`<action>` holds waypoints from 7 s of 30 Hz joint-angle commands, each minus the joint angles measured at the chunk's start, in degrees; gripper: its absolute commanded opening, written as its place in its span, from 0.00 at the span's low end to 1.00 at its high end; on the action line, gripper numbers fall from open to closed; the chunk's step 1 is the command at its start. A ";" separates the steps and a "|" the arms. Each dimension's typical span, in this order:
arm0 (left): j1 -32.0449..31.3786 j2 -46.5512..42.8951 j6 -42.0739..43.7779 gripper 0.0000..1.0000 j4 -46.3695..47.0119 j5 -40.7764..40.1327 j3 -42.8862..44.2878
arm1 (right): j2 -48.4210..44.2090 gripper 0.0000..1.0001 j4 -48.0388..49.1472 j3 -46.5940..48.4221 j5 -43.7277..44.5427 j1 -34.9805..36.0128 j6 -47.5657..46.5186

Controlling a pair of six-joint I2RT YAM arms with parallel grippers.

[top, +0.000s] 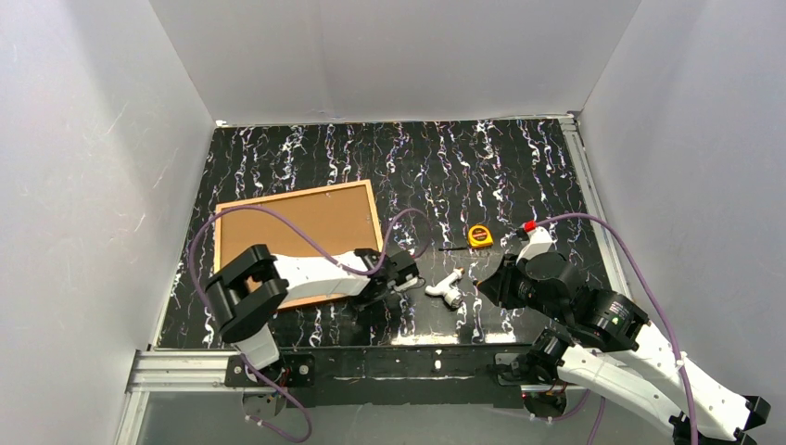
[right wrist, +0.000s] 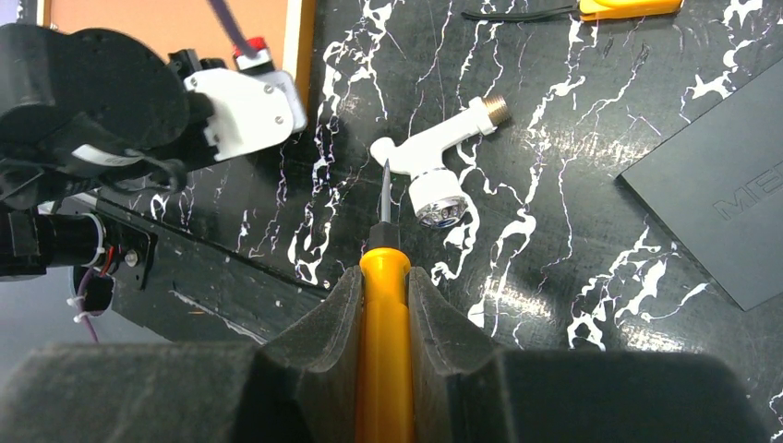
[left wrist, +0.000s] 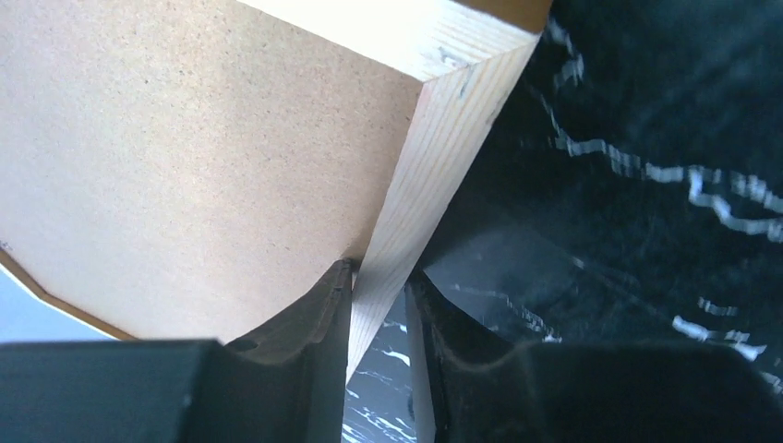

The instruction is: Take the photo out of the frame

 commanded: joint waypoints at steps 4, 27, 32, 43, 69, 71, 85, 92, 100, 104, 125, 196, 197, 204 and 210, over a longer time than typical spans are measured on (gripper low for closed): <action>1.63 11.08 -17.01 0.00 -5.65 -0.97 16.56 | -0.28 0.01 -0.82 0.71 4.93 -0.18 3.14; 21.15 -25.68 -29.81 0.74 -19.22 32.55 0.73 | 4.81 0.01 3.12 0.82 3.55 -0.41 3.86; 17.58 -34.08 -33.45 0.69 -19.95 30.45 -8.15 | 7.17 0.01 6.51 0.19 1.19 -0.41 3.29; -0.96 -23.82 -39.06 0.40 -18.11 -1.84 -6.72 | 8.89 0.01 8.70 -1.50 -0.91 -0.39 3.98; -2.34 -6.17 -49.11 0.21 -5.64 2.29 -4.45 | 6.18 0.01 5.76 -2.53 -0.19 -0.41 5.22; -2.34 -5.49 -51.57 0.14 -5.94 0.67 -3.78 | 6.54 0.01 5.76 -2.54 -0.27 -0.37 5.37; -2.01 3.46 -72.82 0.00 -4.94 -8.76 9.30 | 8.97 0.01 5.73 -2.88 -0.87 -0.41 5.86; 0.27 6.42 -72.33 0.18 4.01 1.55 9.99 | 9.52 0.01 5.41 -3.24 -0.23 -0.37 6.11; 5.75 -5.01 -56.38 0.70 4.90 16.70 6.35 | 13.58 0.01 7.86 -2.72 0.77 -0.41 4.67; 10.59 -16.57 -48.30 0.75 -3.57 21.55 2.48 | 18.26 0.01 11.90 -0.37 -0.54 -0.46 3.81; 29.83 -50.83 -39.40 0.68 -16.16 23.22 -21.48 | 63.31 0.01 21.50 33.04 5.83 -0.62 1.07; 29.83 -40.40 -44.18 0.48 -6.13 30.19 -22.40 | 67.68 0.01 1.16 36.19 5.05 18.51 5.50; 29.83 -40.05 -44.49 0.48 -6.06 29.94 -22.62 | 68.17 0.01 1.02 36.23 5.27 19.58 6.13; 29.84 -40.33 -45.16 0.49 -6.18 28.67 -23.98 | 70.15 0.01 1.10 36.16 7.67 20.33 6.61; 29.83 -40.12 -44.67 0.51 -7.98 25.78 -24.18 | 72.64 0.01 1.07 36.94 10.93 20.35 6.98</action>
